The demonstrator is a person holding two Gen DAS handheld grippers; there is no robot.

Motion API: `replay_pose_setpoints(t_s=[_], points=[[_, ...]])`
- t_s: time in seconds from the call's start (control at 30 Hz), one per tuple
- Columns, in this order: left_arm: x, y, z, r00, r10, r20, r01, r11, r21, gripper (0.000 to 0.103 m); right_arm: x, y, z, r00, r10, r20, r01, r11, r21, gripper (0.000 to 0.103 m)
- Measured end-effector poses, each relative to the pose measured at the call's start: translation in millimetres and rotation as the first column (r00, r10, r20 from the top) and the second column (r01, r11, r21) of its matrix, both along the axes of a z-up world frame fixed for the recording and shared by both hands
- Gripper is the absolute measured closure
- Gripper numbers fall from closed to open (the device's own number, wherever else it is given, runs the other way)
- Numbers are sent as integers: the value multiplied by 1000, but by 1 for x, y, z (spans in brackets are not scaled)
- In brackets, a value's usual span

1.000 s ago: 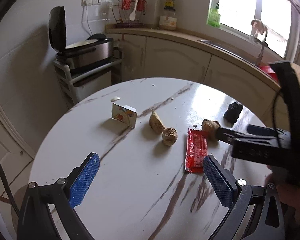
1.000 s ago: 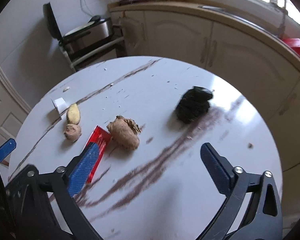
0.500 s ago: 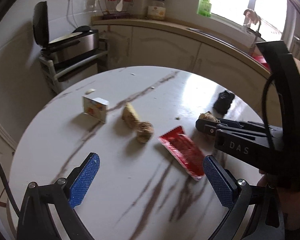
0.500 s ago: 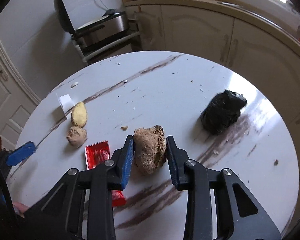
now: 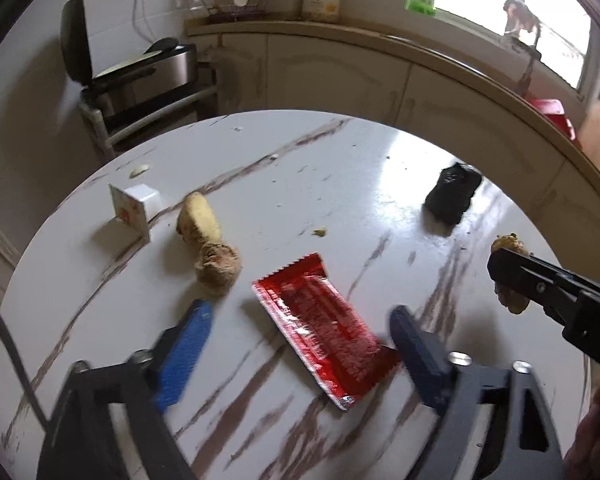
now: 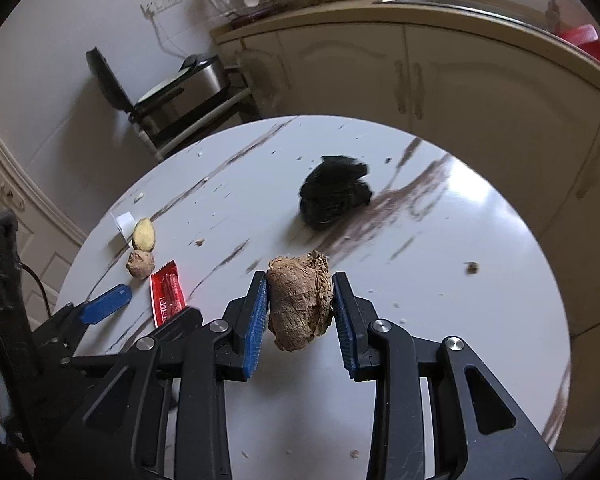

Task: Collect trash
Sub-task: 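Grasp the ginger root with the right gripper while the left grasps the red wrapper, then carry the red wrapper and ginger root over the blue bin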

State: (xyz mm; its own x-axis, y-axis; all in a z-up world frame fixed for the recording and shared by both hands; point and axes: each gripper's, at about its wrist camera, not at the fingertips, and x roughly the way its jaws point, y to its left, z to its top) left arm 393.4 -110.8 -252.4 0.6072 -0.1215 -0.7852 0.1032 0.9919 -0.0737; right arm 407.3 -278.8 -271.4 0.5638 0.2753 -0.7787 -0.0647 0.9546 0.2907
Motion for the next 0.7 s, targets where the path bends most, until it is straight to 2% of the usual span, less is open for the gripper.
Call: replay_pose_setpoints(t_s=[0.03, 0.1, 0.17, 0.27, 0.47, 0.5, 0.7], points=[[1, 1, 0, 1000, -5, 4, 5, 1000, -1, 41, -1, -3, 1, 1000, -1, 2, 1, 1000, 7, 73], [3, 6, 0, 1000, -18, 11, 18, 1000, -3, 64, -3, -6, 2, 1000, 0, 5, 0, 1000, 19, 73], [3, 13, -1, 999, -35, 14, 35, 999, -6, 76, -3, -7, 1, 1000, -1, 7, 1, 1000, 29, 73], [-2, 22, -4, 996, -83, 10, 84, 995, -47, 87, -5, -7, -2, 1000, -2, 6, 2, 999, 47, 73], [-12, 32, -1, 992, -126, 20, 126, 991, -50, 94, -10, -3, -6, 1000, 4, 0, -4, 998, 68, 73], [-23, 30, 1, 991, -130, 22, 131, 990, -48, 95, -11, -3, -7, 1000, 6, -1, -6, 997, 73, 73], [-45, 21, 8, 987, -159, 24, 160, 986, -51, 97, -22, -9, -3, 1000, -3, 12, 2, 996, 90, 73]])
